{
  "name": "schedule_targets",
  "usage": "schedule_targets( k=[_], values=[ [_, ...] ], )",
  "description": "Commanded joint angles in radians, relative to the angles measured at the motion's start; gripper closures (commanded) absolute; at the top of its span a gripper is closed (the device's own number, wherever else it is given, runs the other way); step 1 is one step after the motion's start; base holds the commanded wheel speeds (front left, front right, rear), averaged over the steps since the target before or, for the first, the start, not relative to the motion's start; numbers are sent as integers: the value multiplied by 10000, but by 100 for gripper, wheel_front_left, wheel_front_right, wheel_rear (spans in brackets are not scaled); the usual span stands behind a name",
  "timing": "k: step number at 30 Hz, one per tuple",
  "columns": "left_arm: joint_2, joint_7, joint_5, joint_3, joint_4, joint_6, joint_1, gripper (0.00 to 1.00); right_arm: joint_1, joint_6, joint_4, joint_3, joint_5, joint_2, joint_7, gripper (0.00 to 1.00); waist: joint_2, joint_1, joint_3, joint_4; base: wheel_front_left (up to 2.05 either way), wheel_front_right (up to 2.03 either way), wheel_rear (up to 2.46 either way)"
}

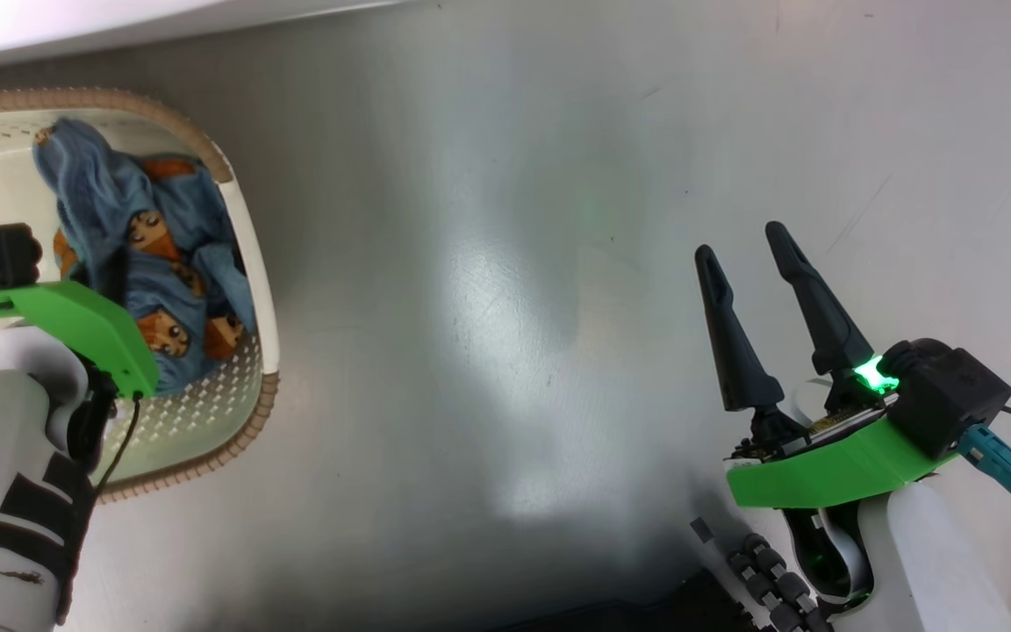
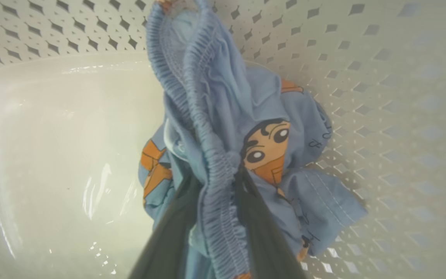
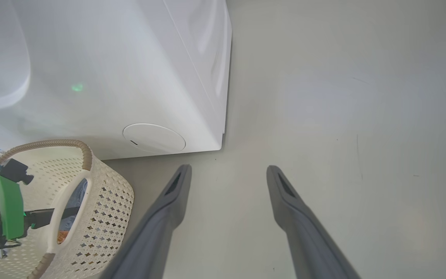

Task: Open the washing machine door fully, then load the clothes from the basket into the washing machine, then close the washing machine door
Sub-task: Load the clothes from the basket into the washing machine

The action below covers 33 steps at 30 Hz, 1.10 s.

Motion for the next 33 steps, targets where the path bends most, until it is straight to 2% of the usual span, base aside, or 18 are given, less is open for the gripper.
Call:
schedule_targets(
  k=[1,17,24,33],
  values=[
    [361,-57,-1,98,102,-13,132,100,221,14,-177,252,76,22,-48,0,0,0,-59,3,0,0,0],
    [284,-1380,-723,-25,58,-13,885,100,275,14,-54,-15,-181,22,-48,0,0,0,-1377,414,0,0,0],
    [471,-1506,-537,1060,-1757,107,2044,100,500,14,104,-133,-346,22,-48,0,0,0,-2495,682,0,0,0],
    [121,-1509,215,2793,-4618,371,4431,100,1101,14,414,-27,-431,22,-48,0,0,0,-4194,759,0,0,0]
  ],
)
